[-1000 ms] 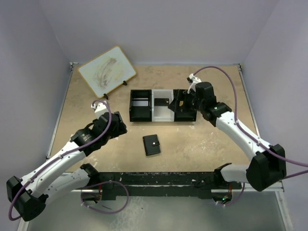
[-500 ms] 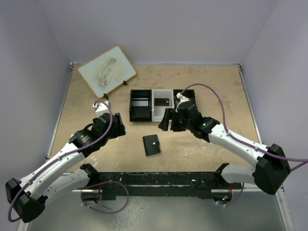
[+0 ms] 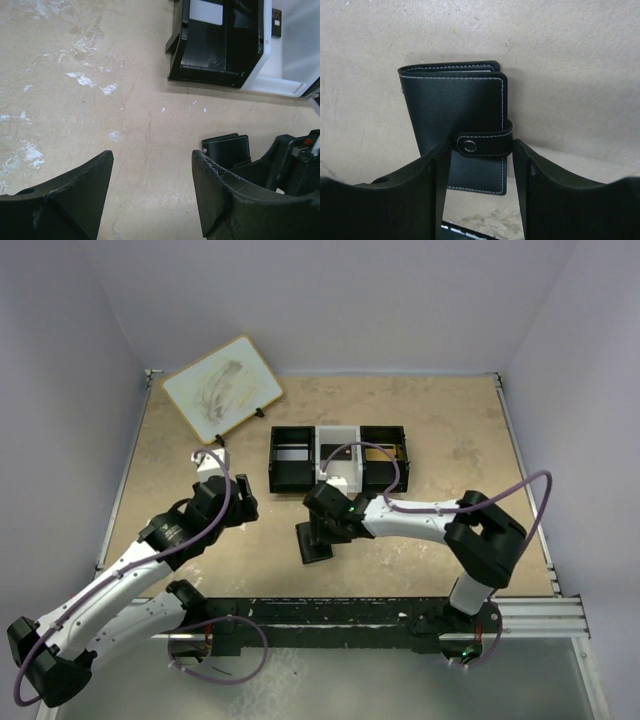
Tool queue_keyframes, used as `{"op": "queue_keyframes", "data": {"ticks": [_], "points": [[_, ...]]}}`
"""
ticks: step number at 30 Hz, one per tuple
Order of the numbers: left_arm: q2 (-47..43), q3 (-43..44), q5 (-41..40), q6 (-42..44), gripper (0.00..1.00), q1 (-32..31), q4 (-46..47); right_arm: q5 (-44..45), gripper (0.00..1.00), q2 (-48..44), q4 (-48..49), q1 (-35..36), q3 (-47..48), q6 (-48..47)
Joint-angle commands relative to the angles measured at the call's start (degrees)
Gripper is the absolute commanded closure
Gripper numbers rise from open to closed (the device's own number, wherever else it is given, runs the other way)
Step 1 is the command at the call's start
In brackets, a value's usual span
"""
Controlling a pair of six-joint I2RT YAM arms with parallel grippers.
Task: Take the credit cards out of the card holder
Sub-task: Open the card holder at the center of the board.
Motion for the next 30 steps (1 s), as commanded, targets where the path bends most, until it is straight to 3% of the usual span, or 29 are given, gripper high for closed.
{"op": "queue_keyframes", "data": {"ticks": [1,13,30], "points": [[-2.8,0.3,-3.2,-0.1,0.38,-0.2,1.4,7.8,0.47,4.1,-8.3,1.4,7.8,3.8],[-0.6,0.4,-3.5,-0.1,0.4,-0.1,1.0,13.3,0.42,6.6,-16.3,2.7,11.6,4.2],[7.5,0.9,-5.0,0.1,0.42,-0.1,0.6,7.6,0.88,5.5,-12.5,2.3,9.3,1.4]]}}
